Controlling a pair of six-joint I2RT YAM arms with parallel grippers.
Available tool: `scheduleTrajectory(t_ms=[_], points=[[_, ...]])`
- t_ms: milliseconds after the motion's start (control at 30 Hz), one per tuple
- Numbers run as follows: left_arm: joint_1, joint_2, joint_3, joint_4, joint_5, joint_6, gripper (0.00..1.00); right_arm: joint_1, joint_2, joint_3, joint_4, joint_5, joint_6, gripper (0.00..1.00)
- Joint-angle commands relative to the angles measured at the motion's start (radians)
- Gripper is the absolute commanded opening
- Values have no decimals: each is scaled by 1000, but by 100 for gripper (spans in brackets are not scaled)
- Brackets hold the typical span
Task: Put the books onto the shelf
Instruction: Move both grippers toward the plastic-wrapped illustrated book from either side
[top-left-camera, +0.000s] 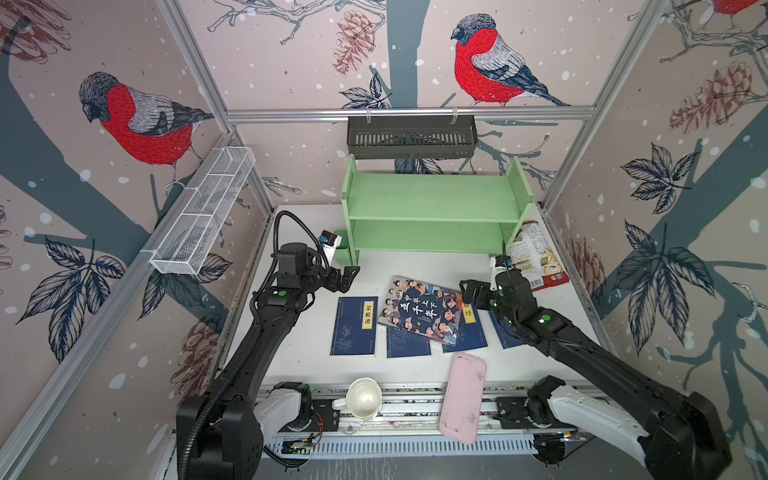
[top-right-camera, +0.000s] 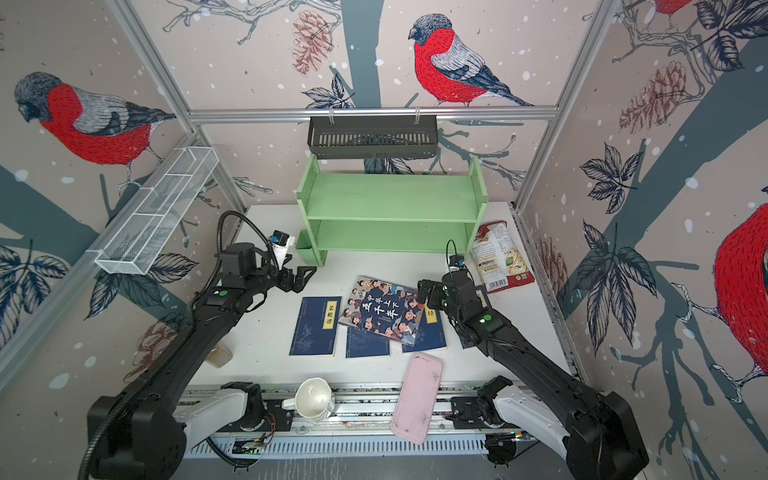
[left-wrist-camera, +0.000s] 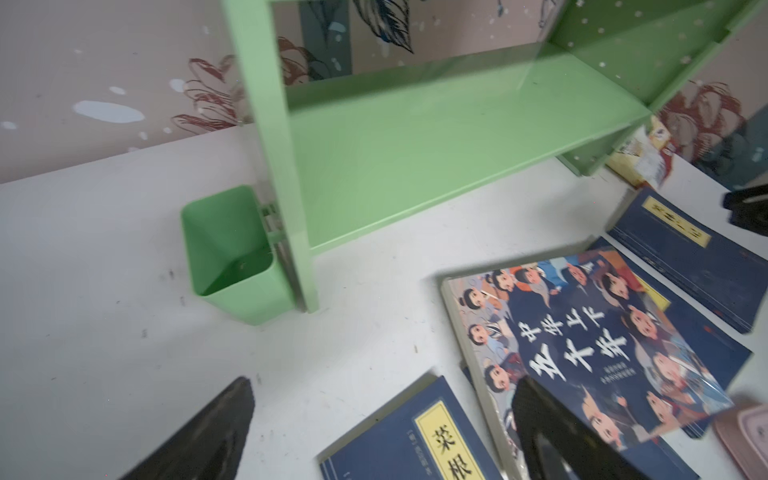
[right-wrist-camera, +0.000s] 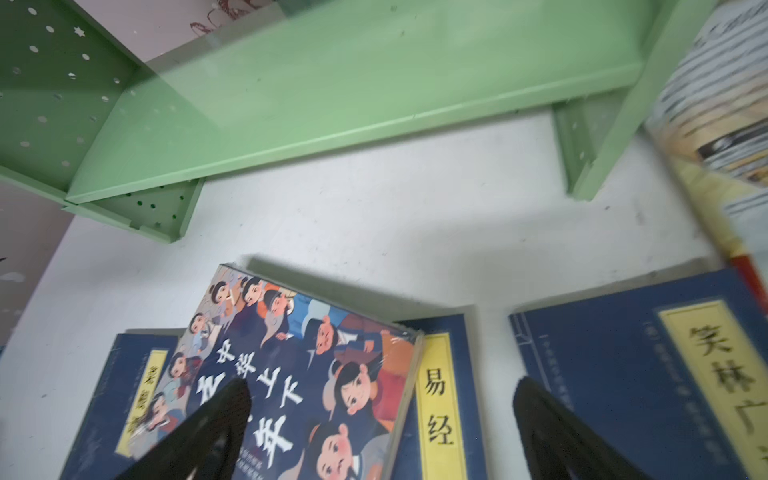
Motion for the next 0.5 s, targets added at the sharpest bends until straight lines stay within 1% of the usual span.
scheduleTrajectory(t_ms=[0, 100, 167, 300, 367, 467], points=[[-59, -18, 4, -78, 61, 60, 97, 3, 26, -22, 42, -159, 44, 100], [-129, -25, -18, -45, 74, 56, 97, 2, 65, -40, 65, -181, 65, 100], [-158, -29, -46, 13, 93, 10, 97, 1, 97, -51, 85, -193, 88, 100], [-172, 8, -71, 95, 127, -107, 97, 1, 165, -54, 118, -261, 109, 97], [-173, 39, -69, 128, 116, -174, 97, 0, 200, -47, 109, -266, 121, 95], [-173, 75, -70, 176, 122, -239, 96, 0, 226, -50, 117, -262, 130, 94]])
